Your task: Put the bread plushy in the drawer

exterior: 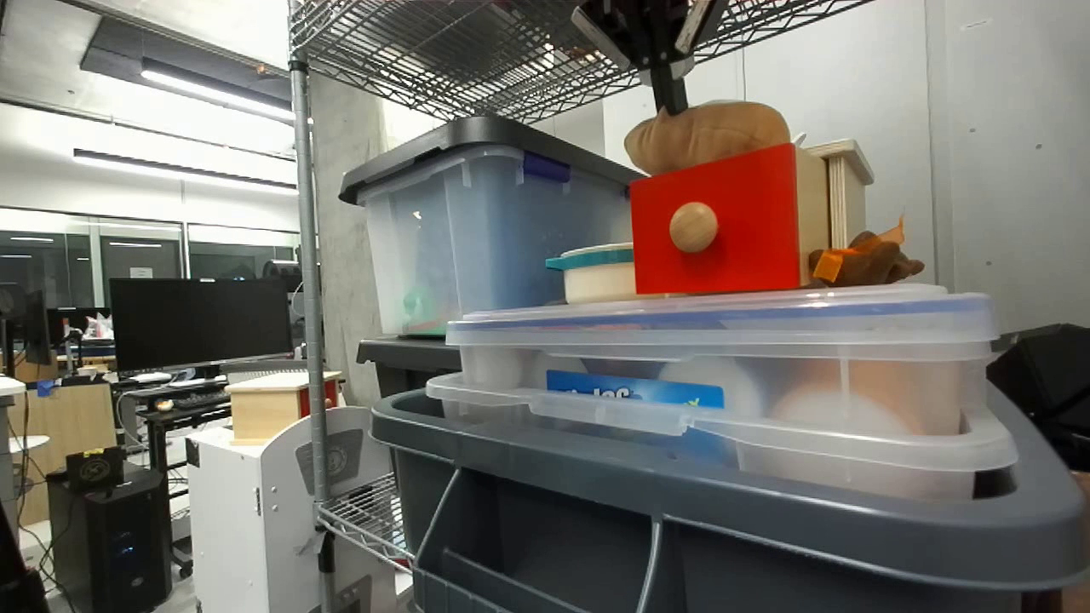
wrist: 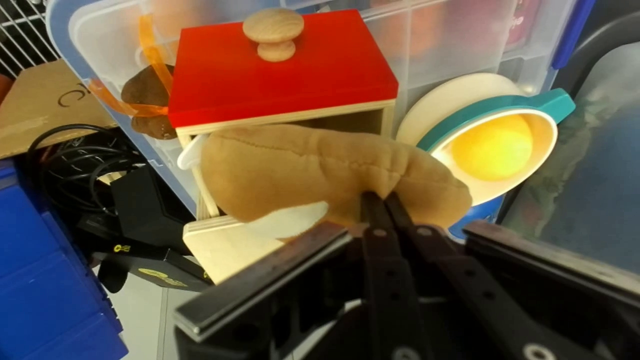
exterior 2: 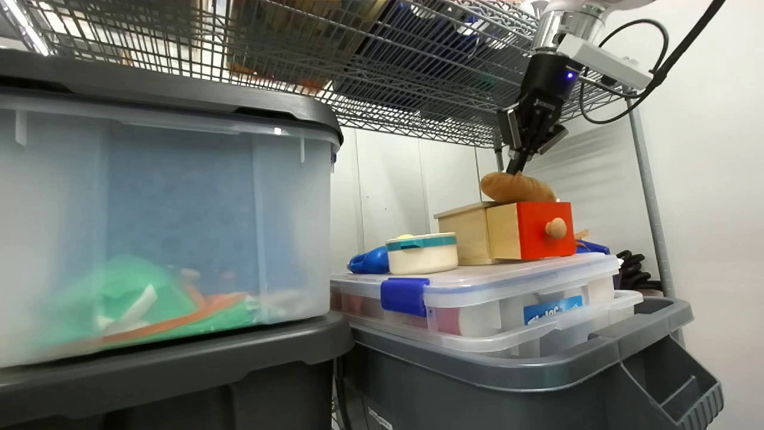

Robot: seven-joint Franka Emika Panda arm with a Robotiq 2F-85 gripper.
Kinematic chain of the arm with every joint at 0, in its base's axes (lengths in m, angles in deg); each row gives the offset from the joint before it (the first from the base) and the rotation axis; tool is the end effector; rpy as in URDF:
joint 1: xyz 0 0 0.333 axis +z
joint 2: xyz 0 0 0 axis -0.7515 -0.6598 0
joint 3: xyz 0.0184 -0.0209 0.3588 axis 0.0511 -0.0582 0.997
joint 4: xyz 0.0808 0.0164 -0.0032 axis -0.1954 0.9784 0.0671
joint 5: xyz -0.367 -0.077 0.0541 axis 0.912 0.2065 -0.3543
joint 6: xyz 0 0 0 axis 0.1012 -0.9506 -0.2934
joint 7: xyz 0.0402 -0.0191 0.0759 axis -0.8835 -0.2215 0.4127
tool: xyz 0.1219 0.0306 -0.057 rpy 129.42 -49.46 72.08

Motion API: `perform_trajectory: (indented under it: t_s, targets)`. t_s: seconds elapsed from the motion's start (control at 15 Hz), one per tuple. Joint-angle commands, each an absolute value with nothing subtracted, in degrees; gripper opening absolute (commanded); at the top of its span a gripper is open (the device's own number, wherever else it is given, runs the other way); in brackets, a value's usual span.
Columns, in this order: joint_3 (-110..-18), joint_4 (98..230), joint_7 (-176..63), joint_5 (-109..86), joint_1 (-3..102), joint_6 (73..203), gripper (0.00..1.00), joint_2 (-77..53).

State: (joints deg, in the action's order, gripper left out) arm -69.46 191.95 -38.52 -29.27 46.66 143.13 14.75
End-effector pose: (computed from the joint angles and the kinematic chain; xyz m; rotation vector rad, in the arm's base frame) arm 0.5265 -0.1058 0.5731 -2.8952 0.1756 -0.8061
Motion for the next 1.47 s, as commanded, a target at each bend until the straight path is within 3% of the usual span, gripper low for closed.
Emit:
perform_trajectory:
  t_s: [0.0,1.4]
  targets:
    - [-69.34,191.31,-37.02,-31.10,46.74,143.33,0.01,14.50]
    - [-70.27,191.42,-31.02,-40.01,47.82,142.69,0.01,14.77]
